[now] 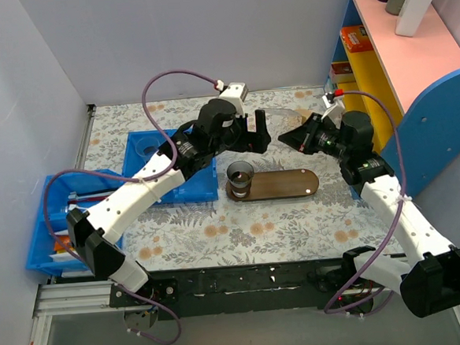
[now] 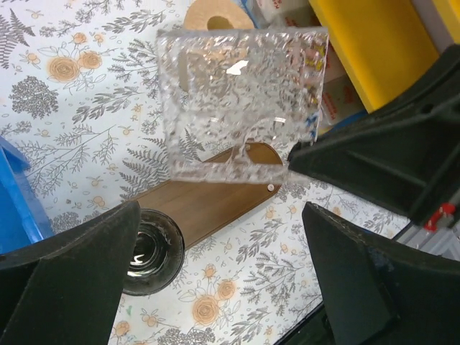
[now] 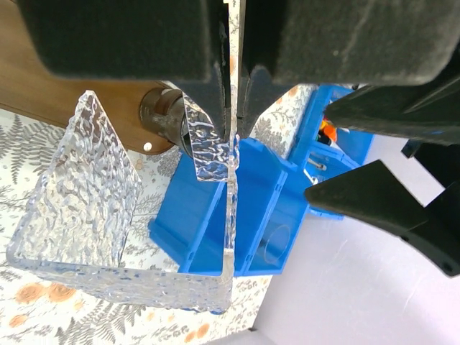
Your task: Prepare toiletry sets of a toothbrush and toothpaste on the tray
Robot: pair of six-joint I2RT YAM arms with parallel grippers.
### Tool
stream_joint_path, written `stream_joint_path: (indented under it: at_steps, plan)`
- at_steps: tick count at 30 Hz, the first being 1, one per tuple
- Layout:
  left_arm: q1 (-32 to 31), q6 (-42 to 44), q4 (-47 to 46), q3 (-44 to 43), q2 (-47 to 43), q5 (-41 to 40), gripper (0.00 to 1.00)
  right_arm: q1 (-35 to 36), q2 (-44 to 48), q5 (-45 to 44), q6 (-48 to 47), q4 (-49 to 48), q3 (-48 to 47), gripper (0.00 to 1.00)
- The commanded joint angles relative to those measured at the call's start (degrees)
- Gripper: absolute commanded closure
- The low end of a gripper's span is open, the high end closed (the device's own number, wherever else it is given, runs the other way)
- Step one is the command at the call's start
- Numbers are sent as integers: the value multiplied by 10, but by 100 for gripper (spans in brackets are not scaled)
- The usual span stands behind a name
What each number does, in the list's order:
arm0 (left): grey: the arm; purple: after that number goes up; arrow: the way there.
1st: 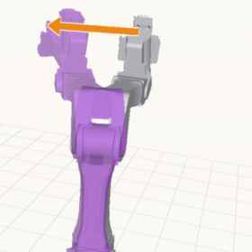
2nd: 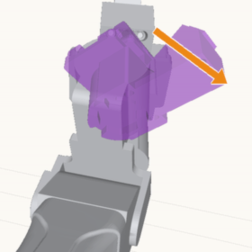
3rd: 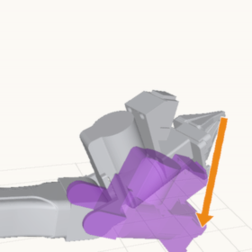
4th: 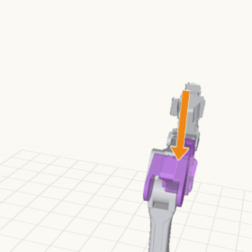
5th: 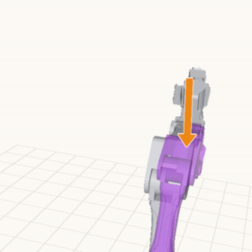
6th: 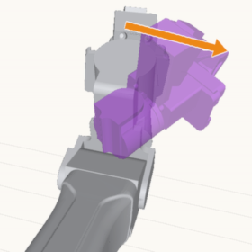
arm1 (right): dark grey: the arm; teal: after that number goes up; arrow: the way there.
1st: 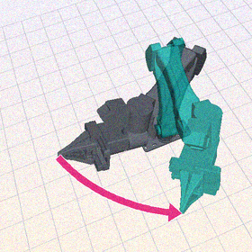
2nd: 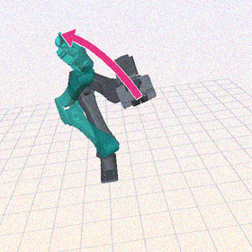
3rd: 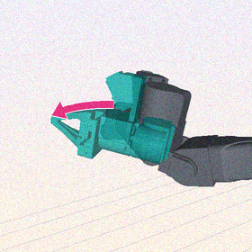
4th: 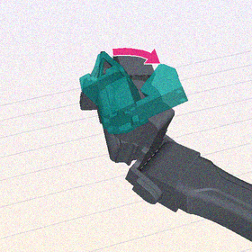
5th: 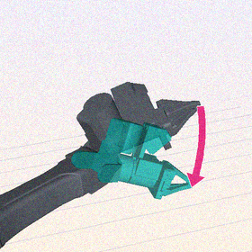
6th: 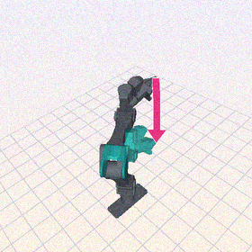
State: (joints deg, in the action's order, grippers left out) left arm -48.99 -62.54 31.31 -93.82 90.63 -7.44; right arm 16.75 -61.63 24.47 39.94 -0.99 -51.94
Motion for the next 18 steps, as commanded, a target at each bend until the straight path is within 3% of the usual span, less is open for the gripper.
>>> stream_joint_path:
  at_steps: [1,9,18]
  plan:
    - [-2,32,-47,28,-73,17,2,-37,30,53,0,-20,2,99]
    - [19,29,-56,60,-113,70,2,-98,70,123,-28,48,46,99]
    - [40,24,-56,94,-149,99,2,-107,95,140,-51,80,112,99]
